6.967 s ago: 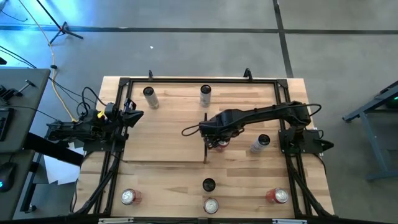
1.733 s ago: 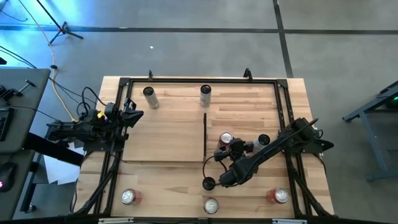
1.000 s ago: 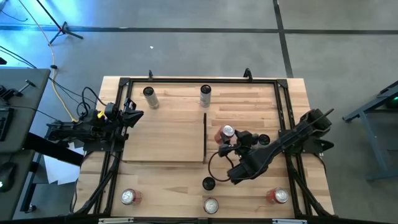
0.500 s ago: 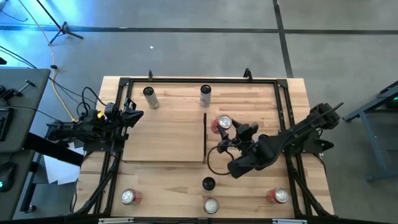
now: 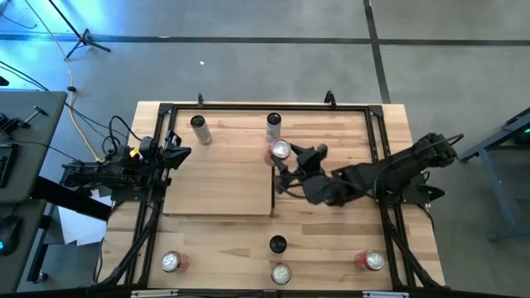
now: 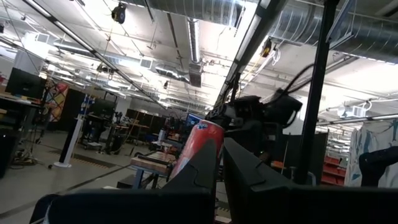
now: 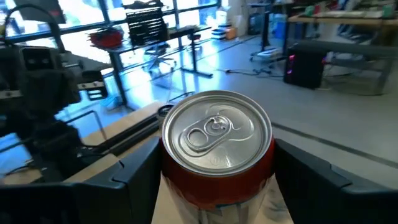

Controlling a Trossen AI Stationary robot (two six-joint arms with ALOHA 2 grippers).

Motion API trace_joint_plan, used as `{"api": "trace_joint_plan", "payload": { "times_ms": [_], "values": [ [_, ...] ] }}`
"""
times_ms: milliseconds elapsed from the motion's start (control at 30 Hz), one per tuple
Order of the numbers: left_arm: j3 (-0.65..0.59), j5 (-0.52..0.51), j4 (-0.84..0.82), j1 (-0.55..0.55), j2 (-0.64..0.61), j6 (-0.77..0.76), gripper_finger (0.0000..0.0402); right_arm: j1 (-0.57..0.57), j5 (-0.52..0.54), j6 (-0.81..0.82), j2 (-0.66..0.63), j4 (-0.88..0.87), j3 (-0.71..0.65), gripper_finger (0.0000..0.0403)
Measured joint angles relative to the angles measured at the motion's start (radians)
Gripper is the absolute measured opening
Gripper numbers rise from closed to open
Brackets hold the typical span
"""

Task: Place canned beverage on shelf
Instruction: Put the top red soda can on the shelf

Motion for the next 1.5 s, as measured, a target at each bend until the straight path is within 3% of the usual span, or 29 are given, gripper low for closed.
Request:
{"api": "trace_joint_plan", "payload": {
  "times_ms": [500, 700, 1033, 1500],
  "values": [
    [0.000, 0.000, 0.000, 0.000, 0.000, 0.000, 0.0008, -0.177, -0.379, -0.119, 0.127, 0.253, 0.000, 0.0254],
    [0.000, 0.000, 0.000, 0.000, 0.000, 0.000, 0.0007, -0.209, -0.487, -0.122, 0.185, 0.275, 0.000, 0.0254],
    [0.000, 0.000, -0.004, 0.000, 0.000, 0.000, 0.0007, -0.219, -0.590, -0.137, 0.259, 0.317, 0.000, 0.0263],
    [0.000, 0.000, -0.023, 0.000, 0.000, 0.000, 0.0007, -0.219, -0.652, -0.152, 0.343, 0.362, 0.000, 0.0267]
  ]
}}
